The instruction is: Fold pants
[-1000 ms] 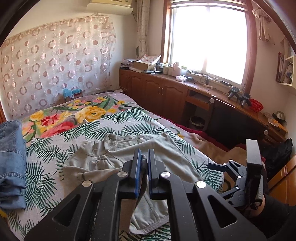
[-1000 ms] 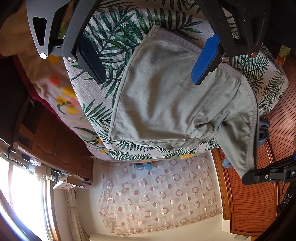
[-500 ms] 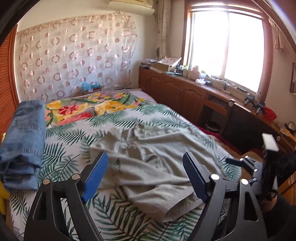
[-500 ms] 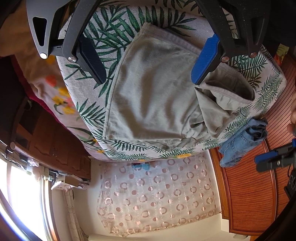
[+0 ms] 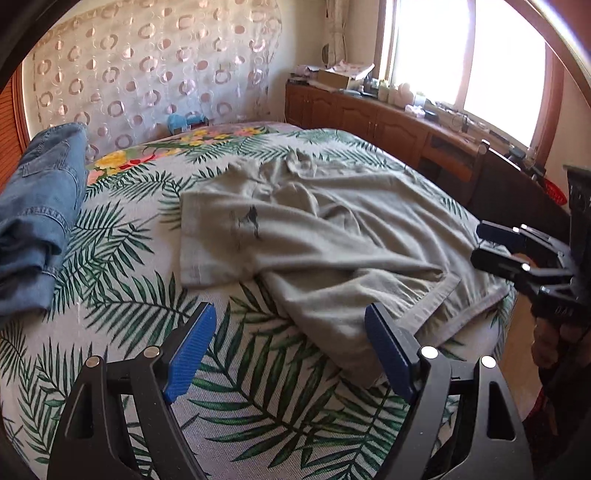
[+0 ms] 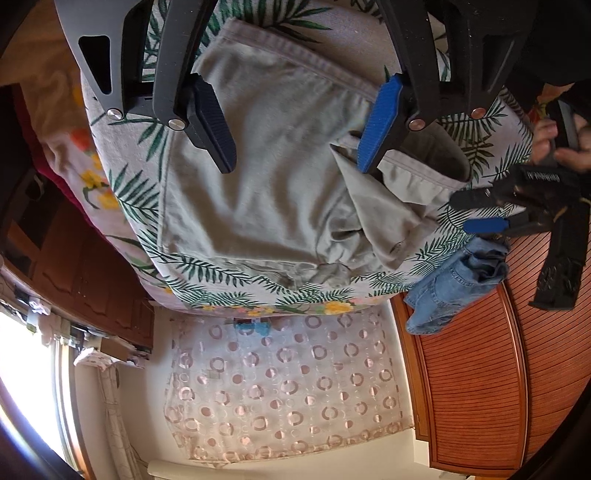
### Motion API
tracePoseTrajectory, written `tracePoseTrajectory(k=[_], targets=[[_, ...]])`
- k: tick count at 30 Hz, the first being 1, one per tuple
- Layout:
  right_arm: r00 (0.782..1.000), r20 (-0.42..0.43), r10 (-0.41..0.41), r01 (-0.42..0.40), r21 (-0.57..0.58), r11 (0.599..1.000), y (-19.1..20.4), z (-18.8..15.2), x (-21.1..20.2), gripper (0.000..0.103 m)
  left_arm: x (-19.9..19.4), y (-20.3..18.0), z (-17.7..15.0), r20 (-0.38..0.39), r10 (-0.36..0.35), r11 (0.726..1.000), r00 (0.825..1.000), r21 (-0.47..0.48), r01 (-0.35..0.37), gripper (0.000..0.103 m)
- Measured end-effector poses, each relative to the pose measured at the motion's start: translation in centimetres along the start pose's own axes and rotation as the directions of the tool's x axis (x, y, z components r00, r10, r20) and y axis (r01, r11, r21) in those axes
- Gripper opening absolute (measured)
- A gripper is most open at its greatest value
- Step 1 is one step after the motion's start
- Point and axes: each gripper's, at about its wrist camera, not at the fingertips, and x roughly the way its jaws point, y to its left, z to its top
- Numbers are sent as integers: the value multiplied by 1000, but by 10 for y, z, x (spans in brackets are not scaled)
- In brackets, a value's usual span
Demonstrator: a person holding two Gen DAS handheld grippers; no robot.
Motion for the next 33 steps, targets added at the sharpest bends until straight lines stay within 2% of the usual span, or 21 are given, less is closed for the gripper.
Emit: tracePoseTrajectory(k=[8,15,19,22,23,24,27,30,33], targets=[[998,-55,33,-34,-23,999,7,-1,17,58,12,3,-14,-57,13,1000,998,-4,-13,83],[993,-98,61,-64,-32,997,12,1,33,38,12,3,-18,-35,20,1000,999,2,-20,84],[991,-120,61,-66,-36,997,14,2,45,37,12,3,-18,-31,24,1000,999,6,-24,84],[991,-119,55,-61,-52,997,16,3,45,36,12,2,-18,-30,27,1000,999,11,-26,84],[991,-120,56,-63,-55,996,18,3,46,32,12,3,-17,-29,25,1000,999,8,-25,84],[991,-122,61,-69,-58,996,20,3,46,23,12,4,-17,-28,23,1000,999,6,-23,84],[989,-125,83,-94,-86,992,25,2,45,10,11,7,-16,-22,22,1000,1000,-7,-22,84],[991,-104,81,-91,-93,991,26,3,38,7,10,10,-16,-13,23,999,1000,-34,-23,84],[996,-39,78,-82,-92,992,27,8,23,6,2,11,-15,27,41,998,999,-45,-40,84]])
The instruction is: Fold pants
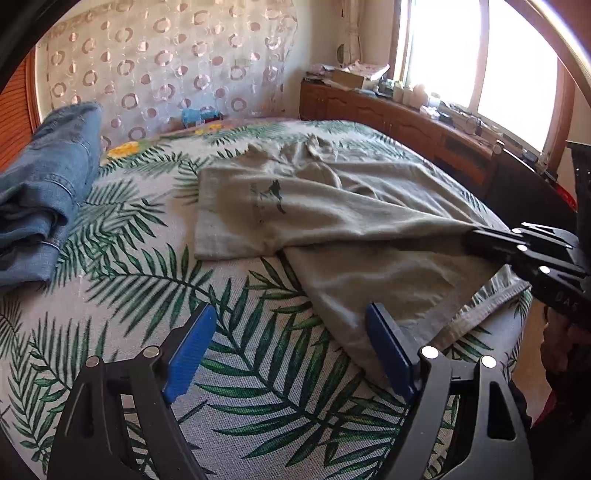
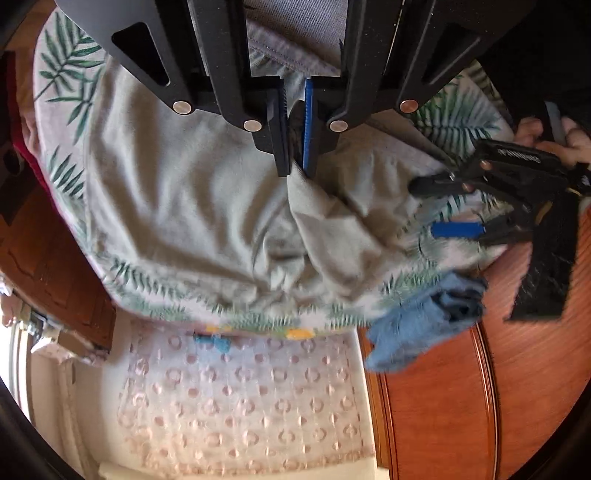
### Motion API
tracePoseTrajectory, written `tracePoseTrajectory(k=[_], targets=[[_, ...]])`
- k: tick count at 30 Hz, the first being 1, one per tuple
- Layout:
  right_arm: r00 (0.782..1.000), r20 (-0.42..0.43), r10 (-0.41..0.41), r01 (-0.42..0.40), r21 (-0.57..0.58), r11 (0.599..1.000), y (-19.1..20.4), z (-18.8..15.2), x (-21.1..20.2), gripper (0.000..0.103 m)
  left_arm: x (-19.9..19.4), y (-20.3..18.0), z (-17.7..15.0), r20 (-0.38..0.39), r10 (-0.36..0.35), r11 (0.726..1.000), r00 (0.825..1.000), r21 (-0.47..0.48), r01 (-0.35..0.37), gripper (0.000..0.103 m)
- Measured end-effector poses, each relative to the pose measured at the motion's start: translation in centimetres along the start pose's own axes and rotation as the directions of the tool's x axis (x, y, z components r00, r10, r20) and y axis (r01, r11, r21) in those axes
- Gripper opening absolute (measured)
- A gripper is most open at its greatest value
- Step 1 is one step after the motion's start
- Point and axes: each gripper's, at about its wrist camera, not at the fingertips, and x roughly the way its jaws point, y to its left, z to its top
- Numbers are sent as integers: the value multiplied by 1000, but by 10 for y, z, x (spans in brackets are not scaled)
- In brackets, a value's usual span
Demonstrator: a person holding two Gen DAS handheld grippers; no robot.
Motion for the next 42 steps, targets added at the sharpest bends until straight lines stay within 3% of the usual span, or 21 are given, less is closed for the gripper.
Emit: tracePoseTrajectory(k=[8,16,25,33,40,42], targets=[[992,115,-48,49,-6,999,1,1,-51,5,-19,-10,13,57,-10,1000,998,18,9,84],[982,149,-116,112,40,993,-17,-16,-92,5,-11,-32,36,60,-48,997,997,67,44,84],[980,123,-153,144,80,986,-17,-32,-101,5,2,-50,39,39,-69,993,997,95,65,84],[986,70,-150,140,135,981,-24,-42,-105,5,14,-52,34,11,-46,994,999,101,45,84],[989,49,-141,133,144,981,-23,-33,-106,5,20,-50,28,-14,-41,994,999,97,43,84],[989,42,-143,136,145,980,-25,-31,-105,17,22,-48,26,-18,-35,995,999,93,37,84]])
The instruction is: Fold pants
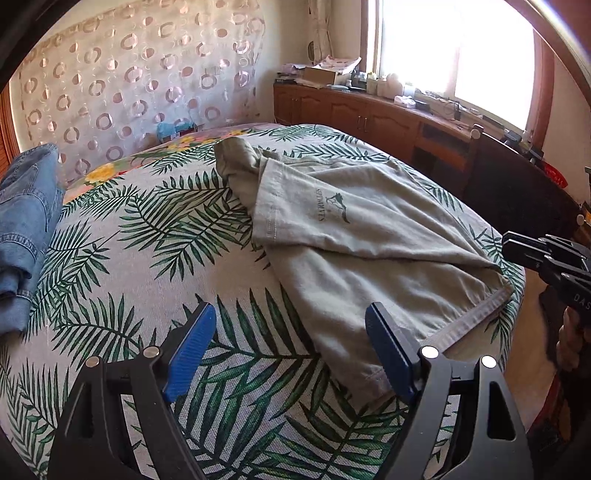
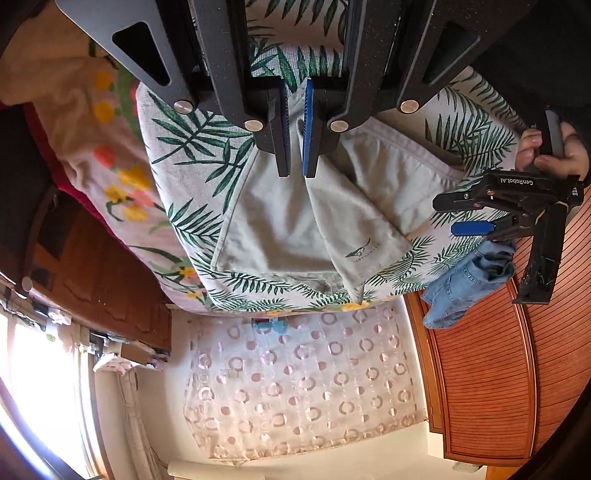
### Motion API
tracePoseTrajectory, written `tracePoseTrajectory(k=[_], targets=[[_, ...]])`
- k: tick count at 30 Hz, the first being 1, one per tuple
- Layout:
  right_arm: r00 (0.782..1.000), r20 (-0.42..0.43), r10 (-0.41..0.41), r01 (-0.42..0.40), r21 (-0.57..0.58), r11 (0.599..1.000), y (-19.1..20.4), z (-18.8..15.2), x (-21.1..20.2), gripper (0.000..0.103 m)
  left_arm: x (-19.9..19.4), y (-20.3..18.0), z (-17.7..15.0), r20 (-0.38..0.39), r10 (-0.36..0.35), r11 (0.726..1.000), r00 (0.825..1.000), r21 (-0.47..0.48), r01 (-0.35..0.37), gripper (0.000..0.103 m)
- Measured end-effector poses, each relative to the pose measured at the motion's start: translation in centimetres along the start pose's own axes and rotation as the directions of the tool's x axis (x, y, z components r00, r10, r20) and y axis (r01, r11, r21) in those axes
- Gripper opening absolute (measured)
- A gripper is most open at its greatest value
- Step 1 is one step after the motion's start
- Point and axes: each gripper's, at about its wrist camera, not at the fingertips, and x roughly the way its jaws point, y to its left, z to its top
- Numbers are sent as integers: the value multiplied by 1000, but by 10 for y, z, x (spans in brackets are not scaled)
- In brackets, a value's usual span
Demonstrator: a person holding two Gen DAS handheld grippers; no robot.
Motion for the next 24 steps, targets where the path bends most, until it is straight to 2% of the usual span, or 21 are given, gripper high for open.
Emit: tracePoseTrajectory(k=[3,9,13,17,24], targets=[[1000,-15,9,-9,-7,1000,0,3,7,28,-1,5,0,7,5,1000,1000,-20,-5,84],[999,-31,15,-16,-30,999,2,12,20,31,-9,19,1,65,50,998,997,-36,-48,84],[999,-31,37,-38,-33,999,2,23,31,33,-15,34,-2,112,48,995,993,-94,-37,84],[997,-42,62,-63,-44,997,8,36,48,46,-26,42,-4,184,50,993,982,-115,-29,84],[992,-62,110,-115,-95,989,28,64,74,47,-38,50,-6,244,88,989,966,-140,-55,84]])
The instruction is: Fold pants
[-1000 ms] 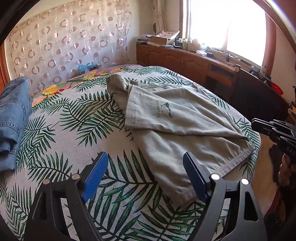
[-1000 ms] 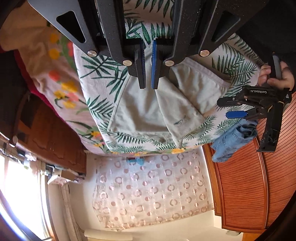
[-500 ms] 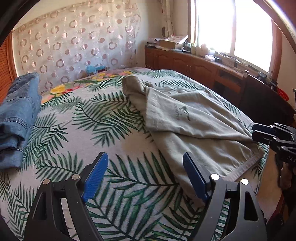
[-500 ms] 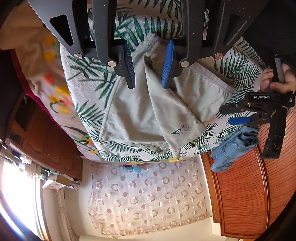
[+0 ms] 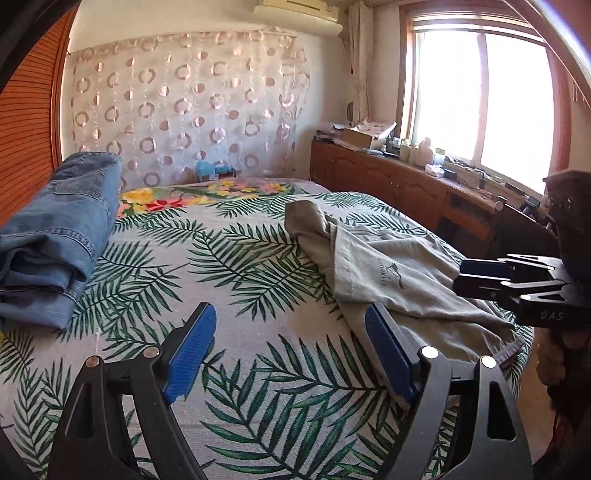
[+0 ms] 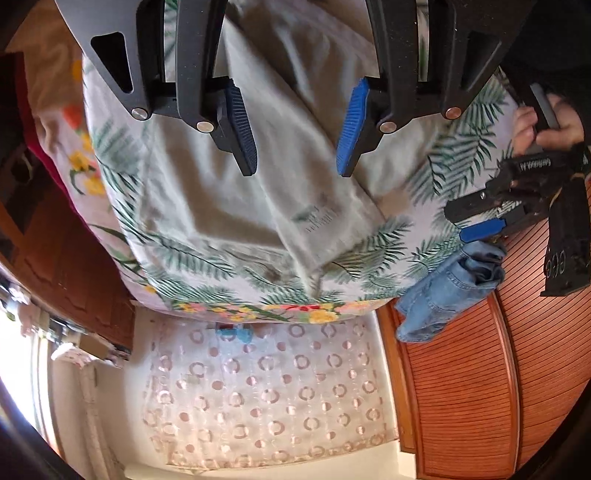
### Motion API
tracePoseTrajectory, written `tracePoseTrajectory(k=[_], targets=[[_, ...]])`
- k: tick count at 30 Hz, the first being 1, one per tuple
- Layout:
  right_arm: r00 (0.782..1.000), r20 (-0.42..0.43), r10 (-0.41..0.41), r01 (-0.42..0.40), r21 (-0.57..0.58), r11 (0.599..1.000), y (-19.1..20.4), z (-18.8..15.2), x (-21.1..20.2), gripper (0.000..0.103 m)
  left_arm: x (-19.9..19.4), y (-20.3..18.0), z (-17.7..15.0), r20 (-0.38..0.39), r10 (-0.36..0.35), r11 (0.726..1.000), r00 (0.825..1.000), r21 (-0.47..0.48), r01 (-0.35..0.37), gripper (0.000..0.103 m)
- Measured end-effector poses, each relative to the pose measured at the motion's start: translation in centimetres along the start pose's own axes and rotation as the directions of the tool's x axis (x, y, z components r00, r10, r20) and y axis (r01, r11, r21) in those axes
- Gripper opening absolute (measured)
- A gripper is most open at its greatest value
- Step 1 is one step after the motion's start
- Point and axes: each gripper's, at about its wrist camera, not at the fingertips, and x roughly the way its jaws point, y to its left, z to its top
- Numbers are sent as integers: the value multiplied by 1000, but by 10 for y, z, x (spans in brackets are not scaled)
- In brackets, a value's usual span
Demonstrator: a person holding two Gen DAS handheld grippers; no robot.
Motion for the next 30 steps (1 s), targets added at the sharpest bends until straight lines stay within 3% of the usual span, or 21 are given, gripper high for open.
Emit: tracePoseTrajectory(k=[10,16,25,27,30], targets=[[992,-113,60,-72,-100,992,19,21,53,47,-6,14,-3,32,-18,998,999,-51,20,84],[985,-159,61,-78,-99,992,12,31,76,46,-6,14,-5,26,-27,998,999,-57,28,84],[978,-207,38,-73,-164,984,32,47,105,46,-5,12,-6,14,-28,998,1000,-50,29,84],[977,-209,43,-77,-157,985,34,52,109,26,-5,12,-5,15,-29,998,999,-50,30,84],[975,-208,71,-100,-130,986,28,55,109,13,-5,13,-6,10,-29,998,1000,-50,30,84]])
